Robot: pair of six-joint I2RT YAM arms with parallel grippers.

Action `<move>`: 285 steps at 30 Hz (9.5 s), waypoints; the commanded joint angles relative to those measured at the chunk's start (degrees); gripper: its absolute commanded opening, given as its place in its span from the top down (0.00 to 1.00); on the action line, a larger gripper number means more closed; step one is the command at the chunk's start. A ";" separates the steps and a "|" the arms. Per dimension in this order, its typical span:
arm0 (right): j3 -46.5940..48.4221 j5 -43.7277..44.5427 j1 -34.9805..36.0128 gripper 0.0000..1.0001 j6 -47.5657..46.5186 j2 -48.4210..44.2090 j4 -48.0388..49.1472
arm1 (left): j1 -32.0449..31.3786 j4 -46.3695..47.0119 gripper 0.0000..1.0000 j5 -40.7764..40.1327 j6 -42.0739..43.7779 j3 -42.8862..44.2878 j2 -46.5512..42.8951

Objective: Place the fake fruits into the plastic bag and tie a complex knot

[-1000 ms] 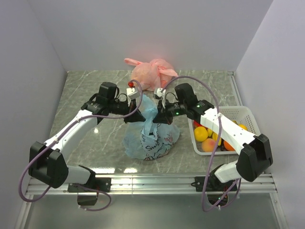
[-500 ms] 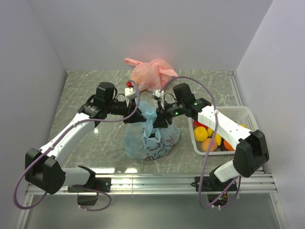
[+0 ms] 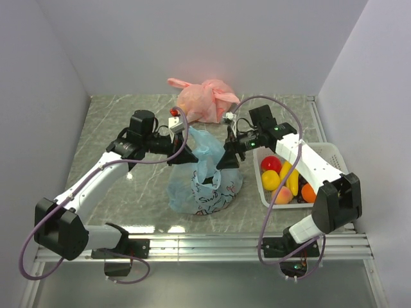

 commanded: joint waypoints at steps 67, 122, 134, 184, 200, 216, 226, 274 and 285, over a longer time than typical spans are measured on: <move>1.89 -8.42 4.62 1.00 -19.41 1.03 -1.79 | 9.90 -0.21 0.36 -3.93 -10.92 12.72 6.46; 6.58 -2.18 6.55 1.00 -35.21 3.32 -8.61 | 8.58 8.17 1.00 14.80 -20.35 14.66 15.55; -12.15 9.86 5.49 1.00 32.45 -5.11 30.44 | -2.01 -11.45 1.00 -20.77 -6.36 17.39 2.36; -31.23 31.22 5.85 1.00 74.58 -18.91 50.22 | -16.65 26.91 1.00 -45.33 -46.33 -12.14 8.06; -25.18 23.06 4.53 0.50 52.19 -19.09 33.91 | -14.80 41.99 1.00 -41.11 -56.63 -14.78 14.40; -23.50 25.15 -7.95 0.52 44.88 -20.09 28.25 | -13.83 39.17 1.00 -41.73 -54.70 -14.61 12.90; -23.23 22.88 -4.00 0.31 42.94 -9.07 25.17 | -13.74 41.89 1.00 -39.27 -54.61 -13.82 12.64; -22.70 13.20 5.76 0.16 46.89 -5.74 39.84 | -7.94 64.81 1.00 -14.41 -64.16 -21.64 14.04; -16.73 6.18 5.67 0.16 51.11 0.42 48.80 | -7.94 68.36 1.00 -8.94 -67.54 -19.45 20.46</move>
